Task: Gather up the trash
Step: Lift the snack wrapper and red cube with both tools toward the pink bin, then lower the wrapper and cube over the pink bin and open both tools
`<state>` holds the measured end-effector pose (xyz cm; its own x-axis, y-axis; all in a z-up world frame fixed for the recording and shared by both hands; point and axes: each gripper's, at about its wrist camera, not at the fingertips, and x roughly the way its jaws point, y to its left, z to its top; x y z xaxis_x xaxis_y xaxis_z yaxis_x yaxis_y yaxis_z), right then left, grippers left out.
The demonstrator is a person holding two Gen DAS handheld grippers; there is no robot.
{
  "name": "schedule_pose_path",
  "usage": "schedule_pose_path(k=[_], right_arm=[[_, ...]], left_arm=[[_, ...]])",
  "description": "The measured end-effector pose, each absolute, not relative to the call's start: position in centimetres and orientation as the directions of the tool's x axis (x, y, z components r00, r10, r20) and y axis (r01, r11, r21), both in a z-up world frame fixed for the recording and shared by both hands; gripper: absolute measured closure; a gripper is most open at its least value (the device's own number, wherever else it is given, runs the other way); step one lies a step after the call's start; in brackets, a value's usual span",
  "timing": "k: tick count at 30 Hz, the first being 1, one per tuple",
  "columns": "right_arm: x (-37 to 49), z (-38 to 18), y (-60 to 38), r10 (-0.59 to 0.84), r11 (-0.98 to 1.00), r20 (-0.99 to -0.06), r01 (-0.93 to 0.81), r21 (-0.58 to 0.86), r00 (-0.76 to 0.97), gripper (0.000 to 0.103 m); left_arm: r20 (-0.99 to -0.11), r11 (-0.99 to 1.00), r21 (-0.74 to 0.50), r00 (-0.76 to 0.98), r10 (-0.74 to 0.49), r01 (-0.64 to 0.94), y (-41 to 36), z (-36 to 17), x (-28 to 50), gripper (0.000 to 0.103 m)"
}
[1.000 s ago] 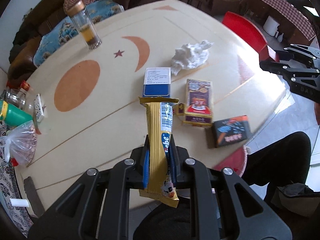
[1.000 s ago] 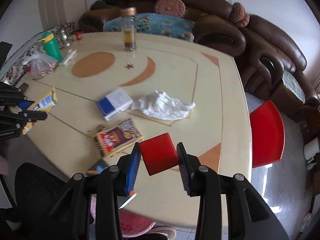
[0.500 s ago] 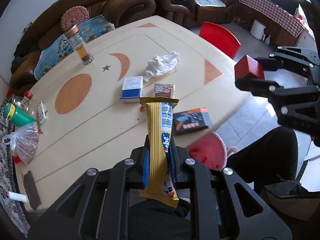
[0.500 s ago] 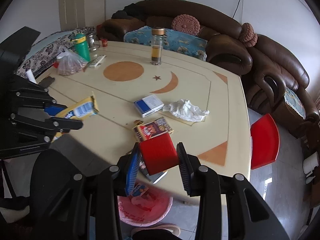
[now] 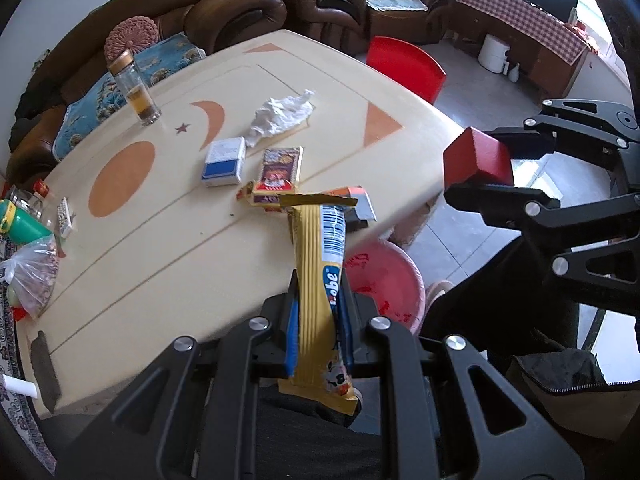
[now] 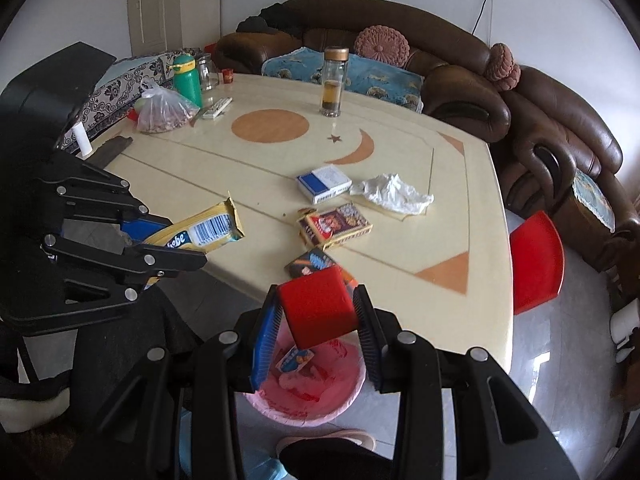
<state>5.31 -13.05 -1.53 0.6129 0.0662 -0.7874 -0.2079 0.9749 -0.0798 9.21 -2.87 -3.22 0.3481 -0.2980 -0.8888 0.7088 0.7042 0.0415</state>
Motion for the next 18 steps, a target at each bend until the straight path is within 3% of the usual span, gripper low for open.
schedule_pose_path(k=[18], right_arm=[[3.7,-8.3,-13.2,0.097,0.985,-0.854,-0.173,0.009,0.511,0.067]], left_arm=[[-0.916,0.682,0.018,0.284,-0.281,0.731,-3.5,-9.4,6.6,0.086]])
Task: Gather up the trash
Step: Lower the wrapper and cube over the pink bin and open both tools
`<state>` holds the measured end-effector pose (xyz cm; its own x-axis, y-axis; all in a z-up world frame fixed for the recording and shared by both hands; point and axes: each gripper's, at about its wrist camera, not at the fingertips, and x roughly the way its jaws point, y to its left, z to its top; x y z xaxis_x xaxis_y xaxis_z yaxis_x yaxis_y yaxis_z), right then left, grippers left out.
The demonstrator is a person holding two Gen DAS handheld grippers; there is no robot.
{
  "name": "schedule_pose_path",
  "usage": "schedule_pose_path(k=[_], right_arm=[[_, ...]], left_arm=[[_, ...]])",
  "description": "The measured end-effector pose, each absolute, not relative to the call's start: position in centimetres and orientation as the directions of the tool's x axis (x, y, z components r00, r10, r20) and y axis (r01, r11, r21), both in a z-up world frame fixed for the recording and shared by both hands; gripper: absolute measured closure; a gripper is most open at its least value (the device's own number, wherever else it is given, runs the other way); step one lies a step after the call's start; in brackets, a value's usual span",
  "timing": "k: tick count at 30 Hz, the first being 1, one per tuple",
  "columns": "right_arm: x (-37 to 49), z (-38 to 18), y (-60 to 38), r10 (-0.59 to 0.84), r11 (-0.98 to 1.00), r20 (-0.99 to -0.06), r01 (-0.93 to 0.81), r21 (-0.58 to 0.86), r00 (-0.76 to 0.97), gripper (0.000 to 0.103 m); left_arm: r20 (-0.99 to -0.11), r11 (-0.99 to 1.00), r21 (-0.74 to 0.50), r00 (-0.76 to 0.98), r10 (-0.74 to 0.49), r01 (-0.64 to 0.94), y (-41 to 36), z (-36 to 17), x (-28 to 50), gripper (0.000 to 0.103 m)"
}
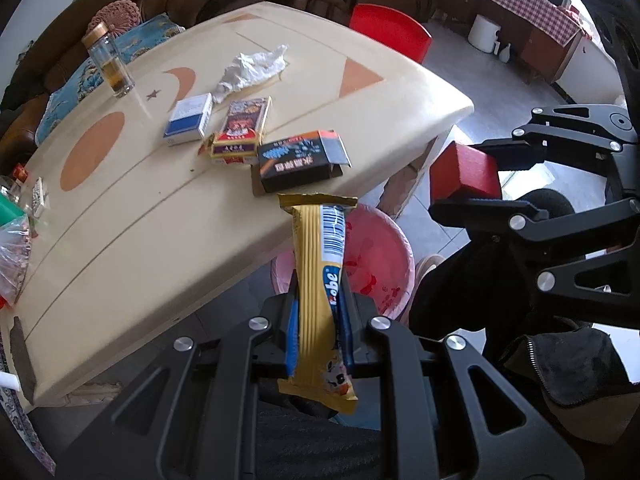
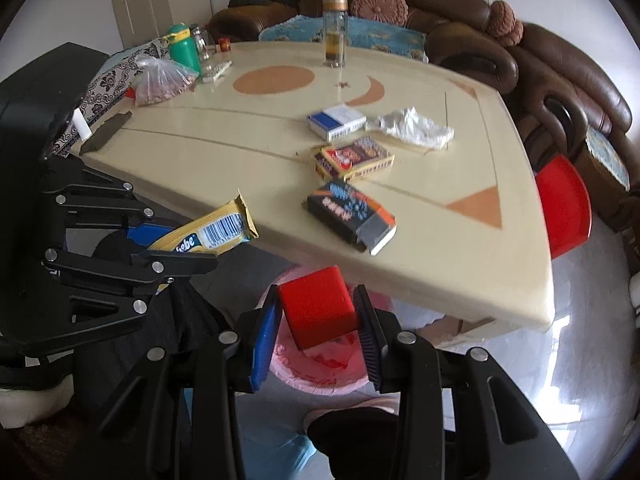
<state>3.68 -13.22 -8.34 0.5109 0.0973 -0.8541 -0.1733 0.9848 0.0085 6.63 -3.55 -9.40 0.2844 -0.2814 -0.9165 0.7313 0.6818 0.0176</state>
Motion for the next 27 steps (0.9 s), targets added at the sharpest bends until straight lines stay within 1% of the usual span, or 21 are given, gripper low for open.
schedule_pose_path(k=[4,7,15,22,27], right_arm=[[3.7,-10.2,-13.5,0.096,0.987,-0.867,-0.156,0.022,0.488,0.067],[3.8,-11.9,-13.8,0.096,0.990,-0.879,-0.138,0.034,0.468,0.067],[4.0,-16.7,-14.4,0.086,0.995,-0.904,-0.090,0.054,0.419,0.067],[5.0,-21.1,-15.6,0.122,0.992,-0.925,-0.038,0.116,0.359,0.066],[6.1,-24.0,-16.3,0.132,0.991,-0.937,-0.016,0.134,0.324,0.066]], left_arm=[[-0.925,0.676,0.003,0.259,-0.279,0.737,-4.1,-11.4,6.6,0.086],[-0.930,0.672,0.015,0.257,-0.263,0.741,-4.7,-13.0,6.5,0.086],[-0.953,0.669,-0.050,0.165,-0.254,0.742,-6.0,-18.2,6.3,0.086],[-0.964,0.692,-0.087,0.114,-0.239,0.717,-6.5,-21.9,7.2,0.086],[-0.976,0.709,-0.113,0.057,-0.212,0.696,-7.0,-25.4,8.2,0.086]])
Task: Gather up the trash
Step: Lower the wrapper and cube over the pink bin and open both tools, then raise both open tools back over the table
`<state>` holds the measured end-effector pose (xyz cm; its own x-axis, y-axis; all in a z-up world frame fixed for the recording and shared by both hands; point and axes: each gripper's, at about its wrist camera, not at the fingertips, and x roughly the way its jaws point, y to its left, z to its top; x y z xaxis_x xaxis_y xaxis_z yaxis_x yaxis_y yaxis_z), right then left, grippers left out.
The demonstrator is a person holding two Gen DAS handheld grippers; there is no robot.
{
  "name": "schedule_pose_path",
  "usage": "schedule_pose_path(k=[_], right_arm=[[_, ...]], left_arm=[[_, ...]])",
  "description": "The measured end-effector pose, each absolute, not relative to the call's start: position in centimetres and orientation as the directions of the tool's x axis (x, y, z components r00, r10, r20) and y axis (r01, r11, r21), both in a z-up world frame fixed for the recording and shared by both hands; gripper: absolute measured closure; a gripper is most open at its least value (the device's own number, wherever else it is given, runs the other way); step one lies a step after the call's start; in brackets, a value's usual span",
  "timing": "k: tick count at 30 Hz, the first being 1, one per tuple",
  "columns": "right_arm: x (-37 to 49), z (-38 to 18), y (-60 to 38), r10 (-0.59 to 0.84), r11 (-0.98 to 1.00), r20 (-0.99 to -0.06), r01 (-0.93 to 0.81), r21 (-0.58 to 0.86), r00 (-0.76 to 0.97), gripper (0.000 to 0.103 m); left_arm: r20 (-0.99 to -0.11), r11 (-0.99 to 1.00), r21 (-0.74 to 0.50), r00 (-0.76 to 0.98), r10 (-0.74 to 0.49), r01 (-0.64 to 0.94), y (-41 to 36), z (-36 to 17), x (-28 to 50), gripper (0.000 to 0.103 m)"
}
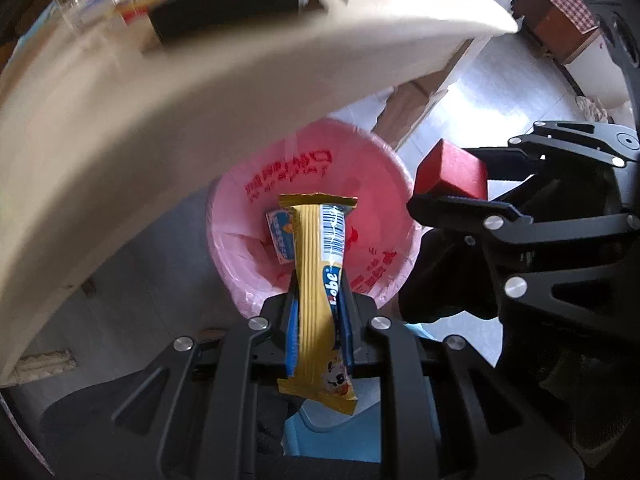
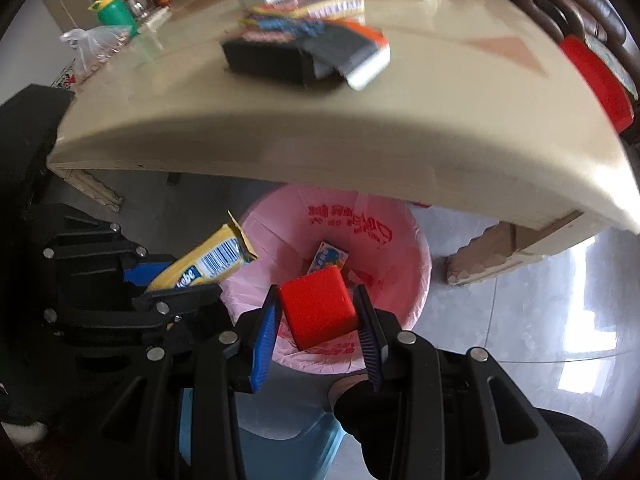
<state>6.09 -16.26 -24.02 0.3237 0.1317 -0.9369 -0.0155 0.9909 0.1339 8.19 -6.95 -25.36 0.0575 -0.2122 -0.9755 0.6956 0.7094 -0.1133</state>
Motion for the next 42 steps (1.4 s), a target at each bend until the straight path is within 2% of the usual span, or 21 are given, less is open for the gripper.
schedule_pose_path(k=[7,13,26,28,29,30,31,32,35,42], right_arm=[[7.4,-28.8,-17.0,0.156,0.986,-0.955,0.012,0.165,0.252,0.066],[8.6,-30.7,-17.6,0.160,0.986,-0.960,0.010,0.167,0.230,0.066],[9.7,-33.0,-18.4,0.180,0.983,-0.962,0.009,0.186,0.206,0.066],[9.7,-32.9,-18.6,0.187,0.981,-0.960,0.014,0.194,0.209,0.065],[9.7,-32.9,-18.7,0.192,0.980,-0.958,0.012,0.199,0.211,0.063],[9.8,-32.9,-18.7,0.193,0.980,-0.958,0.011,0.200,0.213,0.058],[9.8,-32.9,-18.7,0.185,0.981,-0.959,0.013,0.193,0.216,0.041],[9.7,-32.7,-18.7,0.176,0.983,-0.958,0.016,0.185,0.228,0.035],[9.7,-32.5,-19.1,0.166,0.983,-0.955,0.030,0.179,0.244,0.035],[9.7,-32.5,-20.2,0.177,0.977,-0.953,0.073,0.201,0.245,0.035]], left_arm=[[-0.988,0.726,-0.115,-0.003,-0.154,0.679,-7.7,-29.8,9.0,0.086],[-0.990,0.745,-0.131,-0.045,-0.135,0.654,-7.7,-32.3,10.0,0.086],[-0.989,0.753,-0.144,-0.062,-0.136,0.642,-8.3,-33.9,10.7,0.085],[-0.989,0.756,-0.138,-0.049,-0.139,0.640,-8.2,-33.6,10.8,0.078],[-0.989,0.757,-0.137,-0.043,-0.142,0.639,-8.3,-33.5,10.8,0.067],[-0.989,0.759,-0.130,-0.032,-0.142,0.638,-8.4,-33.4,10.8,0.054],[-0.989,0.759,-0.132,-0.032,-0.145,0.638,-8.5,-33.3,10.8,0.050],[-0.989,0.757,-0.129,-0.028,-0.145,0.641,-8.5,-33.2,10.7,0.048],[-0.990,0.751,-0.112,-0.006,-0.142,0.650,-8.7,-32.7,10.6,0.036],[-0.991,0.763,-0.112,-0.012,-0.135,0.637,-8.1,-32.6,10.6,0.035]])
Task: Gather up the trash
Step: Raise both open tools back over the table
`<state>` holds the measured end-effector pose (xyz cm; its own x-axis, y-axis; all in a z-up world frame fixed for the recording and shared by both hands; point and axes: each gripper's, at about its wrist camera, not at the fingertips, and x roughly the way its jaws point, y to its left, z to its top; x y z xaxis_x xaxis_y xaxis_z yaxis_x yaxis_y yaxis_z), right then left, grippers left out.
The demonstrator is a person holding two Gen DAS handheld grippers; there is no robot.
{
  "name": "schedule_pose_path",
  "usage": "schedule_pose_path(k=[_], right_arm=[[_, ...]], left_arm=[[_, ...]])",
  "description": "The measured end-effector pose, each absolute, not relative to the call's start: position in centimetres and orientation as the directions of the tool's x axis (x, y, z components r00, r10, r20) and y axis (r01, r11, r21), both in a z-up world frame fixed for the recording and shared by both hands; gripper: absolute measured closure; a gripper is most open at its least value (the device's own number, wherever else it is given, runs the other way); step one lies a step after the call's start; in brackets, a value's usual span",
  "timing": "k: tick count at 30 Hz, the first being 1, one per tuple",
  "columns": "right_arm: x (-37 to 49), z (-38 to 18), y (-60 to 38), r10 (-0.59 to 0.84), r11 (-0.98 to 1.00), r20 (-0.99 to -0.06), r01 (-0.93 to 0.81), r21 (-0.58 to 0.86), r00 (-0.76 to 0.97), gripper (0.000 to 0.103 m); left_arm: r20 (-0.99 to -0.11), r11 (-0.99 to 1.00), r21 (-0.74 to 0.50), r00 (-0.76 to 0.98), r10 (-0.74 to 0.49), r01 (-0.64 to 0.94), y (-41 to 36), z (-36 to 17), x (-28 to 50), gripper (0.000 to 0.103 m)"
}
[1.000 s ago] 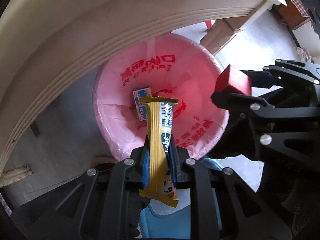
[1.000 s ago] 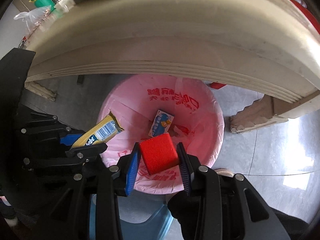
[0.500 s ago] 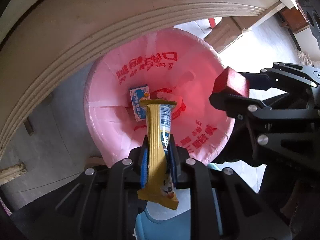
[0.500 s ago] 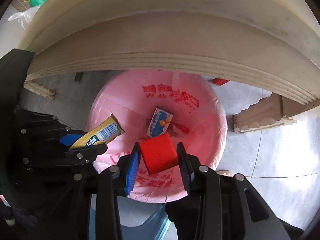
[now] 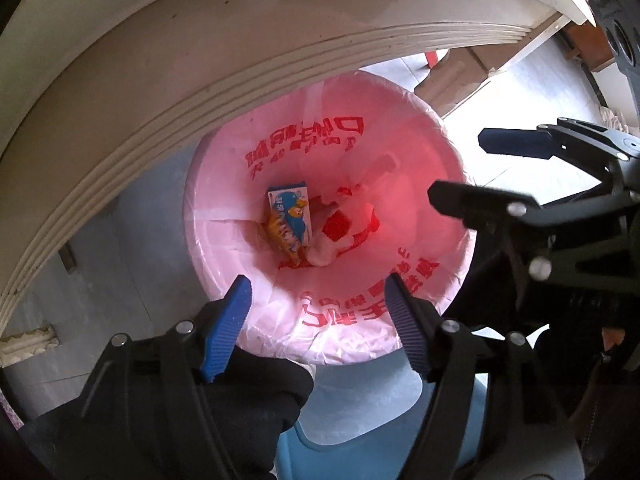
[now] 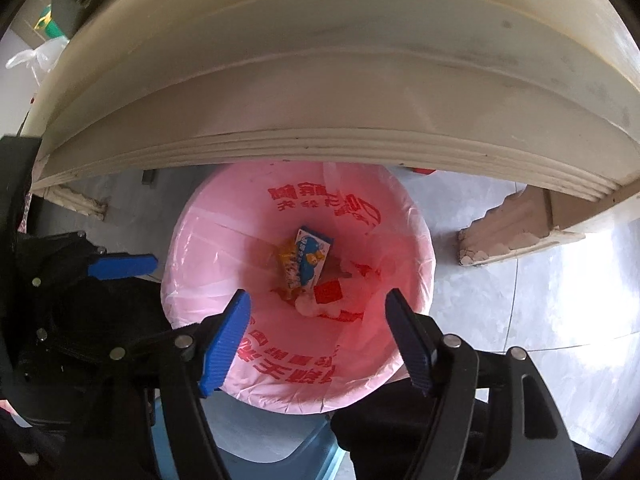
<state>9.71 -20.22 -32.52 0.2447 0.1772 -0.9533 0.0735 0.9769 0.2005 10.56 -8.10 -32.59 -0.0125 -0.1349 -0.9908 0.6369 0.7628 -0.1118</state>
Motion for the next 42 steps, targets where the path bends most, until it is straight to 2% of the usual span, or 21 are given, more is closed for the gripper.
schedule_pose_path(k=[5,8,11,18,22,27,31,34,38,42], right_arm=[[9.7,-32.3,-20.2,0.172,0.979,-0.954,0.067,0.194,0.246,0.034],[9.6,-32.4,-20.1,0.169,0.979,-0.954,0.071,0.192,0.246,0.029],[9.4,-32.5,-20.3,0.161,0.979,-0.957,0.081,0.185,0.242,0.029],[8.0,-30.1,-21.1,0.204,0.967,-0.941,0.094,0.237,0.271,0.029],[6.3,-26.2,-21.3,0.209,0.969,-0.921,0.056,0.240,0.330,0.028],[5.2,-19.2,-21.7,0.256,0.966,-0.880,-0.063,0.252,0.401,0.022],[5.5,-11.7,-20.9,0.252,0.965,-0.835,-0.192,0.179,0.489,0.015],[6.2,-6.9,-20.4,0.281,0.950,-0.793,-0.276,0.148,0.541,0.015],[7.8,-2.6,-19.8,0.336,0.925,-0.756,-0.346,0.154,0.562,0.015],[9.6,-0.1,-19.2,0.359,0.909,-0.742,-0.391,0.141,0.566,0.015]], left_arm=[[-0.993,0.750,-0.083,0.008,-0.117,0.656,-8.3,-32.4,10.1,0.034],[-0.994,0.750,-0.072,0.017,-0.111,0.658,-8.1,-32.2,9.8,0.033],[-0.995,0.753,-0.047,0.036,-0.093,0.656,-7.7,-31.6,9.7,0.032],[-0.995,0.746,-0.039,0.044,-0.092,0.664,-6.0,-28.0,8.5,0.028],[-0.996,0.751,0.001,0.070,-0.060,0.660,-4.1,-24.3,8.1,0.026],[-0.986,0.753,0.017,0.138,-0.098,0.657,-2.2,-17.1,9.5,0.025],[-0.965,0.751,0.057,0.230,-0.128,0.658,-1.4,-10.4,12.0,0.020],[-0.949,0.750,0.073,0.278,-0.151,0.657,-1.2,-5.6,14.3,0.018],[-0.930,0.750,0.110,0.334,-0.154,0.652,-2.0,-0.4,17.2,0.017],[-0.918,0.722,0.157,0.369,-0.146,0.674,-3.5,1.8,18.9,0.016]])
